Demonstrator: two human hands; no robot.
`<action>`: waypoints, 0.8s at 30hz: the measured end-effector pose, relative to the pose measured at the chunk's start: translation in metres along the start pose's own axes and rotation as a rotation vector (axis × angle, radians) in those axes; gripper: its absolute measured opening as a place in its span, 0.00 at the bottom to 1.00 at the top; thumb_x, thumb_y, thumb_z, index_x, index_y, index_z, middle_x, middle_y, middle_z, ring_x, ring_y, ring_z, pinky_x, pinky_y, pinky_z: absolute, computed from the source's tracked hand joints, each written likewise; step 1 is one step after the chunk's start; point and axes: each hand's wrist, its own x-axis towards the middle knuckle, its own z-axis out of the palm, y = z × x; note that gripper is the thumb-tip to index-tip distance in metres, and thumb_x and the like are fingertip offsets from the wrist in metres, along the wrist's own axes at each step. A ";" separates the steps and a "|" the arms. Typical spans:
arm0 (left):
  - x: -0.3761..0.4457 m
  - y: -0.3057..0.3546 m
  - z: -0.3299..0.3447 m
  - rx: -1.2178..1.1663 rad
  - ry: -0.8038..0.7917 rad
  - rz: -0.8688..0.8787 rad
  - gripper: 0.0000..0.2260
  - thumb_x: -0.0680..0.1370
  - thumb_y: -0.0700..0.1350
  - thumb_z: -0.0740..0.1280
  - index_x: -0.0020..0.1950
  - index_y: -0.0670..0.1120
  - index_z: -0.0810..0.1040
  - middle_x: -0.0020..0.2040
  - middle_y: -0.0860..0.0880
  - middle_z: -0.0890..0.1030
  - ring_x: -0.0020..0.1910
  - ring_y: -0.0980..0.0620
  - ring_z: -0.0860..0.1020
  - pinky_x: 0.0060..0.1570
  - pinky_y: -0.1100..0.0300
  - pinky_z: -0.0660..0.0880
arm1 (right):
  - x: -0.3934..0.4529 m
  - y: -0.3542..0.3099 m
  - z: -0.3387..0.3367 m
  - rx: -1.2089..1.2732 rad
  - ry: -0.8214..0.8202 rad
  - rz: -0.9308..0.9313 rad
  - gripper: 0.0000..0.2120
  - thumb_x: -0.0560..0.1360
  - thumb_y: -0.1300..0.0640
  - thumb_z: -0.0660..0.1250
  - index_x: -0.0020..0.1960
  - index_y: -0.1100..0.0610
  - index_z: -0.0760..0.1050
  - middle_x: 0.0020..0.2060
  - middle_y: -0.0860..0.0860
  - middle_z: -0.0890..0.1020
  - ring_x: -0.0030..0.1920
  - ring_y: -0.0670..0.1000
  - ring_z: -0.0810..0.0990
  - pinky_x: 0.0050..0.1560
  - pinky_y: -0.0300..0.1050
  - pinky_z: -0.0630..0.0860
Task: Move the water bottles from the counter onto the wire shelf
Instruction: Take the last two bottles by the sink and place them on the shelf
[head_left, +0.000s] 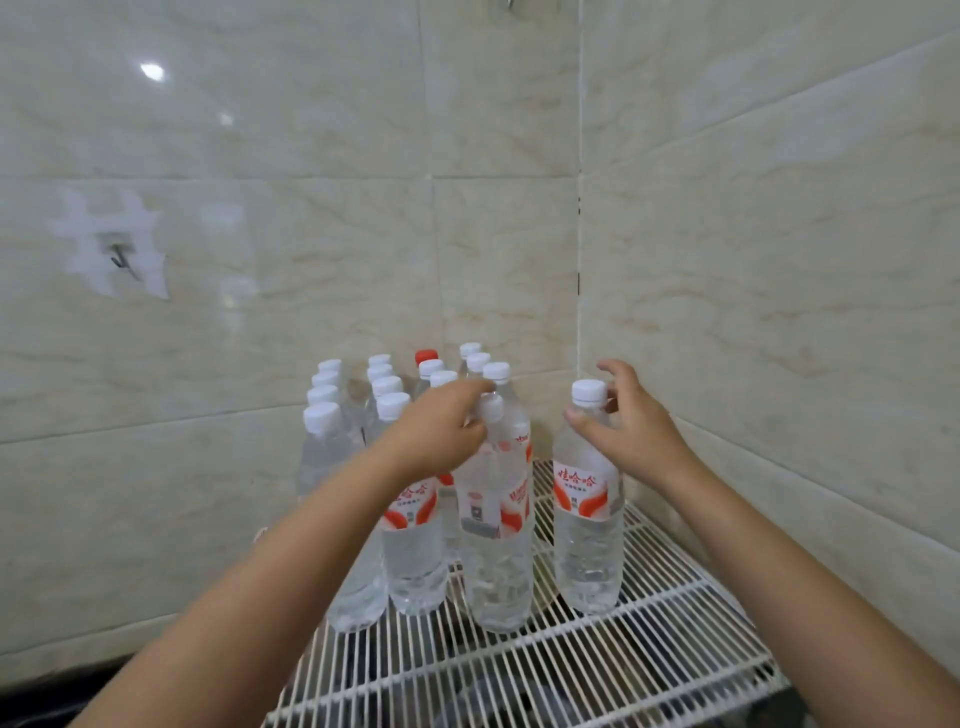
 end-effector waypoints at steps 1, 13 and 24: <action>0.004 -0.002 -0.003 0.000 -0.062 0.013 0.21 0.80 0.38 0.58 0.73 0.45 0.63 0.69 0.44 0.72 0.64 0.48 0.72 0.61 0.60 0.68 | 0.005 -0.004 -0.003 -0.046 -0.007 -0.042 0.30 0.73 0.52 0.67 0.70 0.57 0.60 0.65 0.57 0.73 0.62 0.57 0.73 0.59 0.48 0.70; -0.007 0.003 0.005 0.092 0.188 -0.169 0.16 0.78 0.50 0.64 0.62 0.43 0.72 0.57 0.44 0.80 0.55 0.46 0.77 0.50 0.54 0.74 | 0.019 -0.023 -0.012 -0.345 -0.234 -0.212 0.17 0.76 0.61 0.60 0.64 0.60 0.70 0.62 0.56 0.76 0.58 0.55 0.74 0.54 0.42 0.68; 0.007 -0.003 -0.014 -0.019 -0.085 -0.030 0.21 0.76 0.42 0.68 0.69 0.46 0.71 0.63 0.45 0.77 0.58 0.48 0.77 0.56 0.59 0.74 | 0.021 -0.027 -0.014 -0.262 -0.225 -0.164 0.18 0.74 0.58 0.66 0.64 0.56 0.73 0.63 0.55 0.76 0.62 0.53 0.74 0.59 0.41 0.69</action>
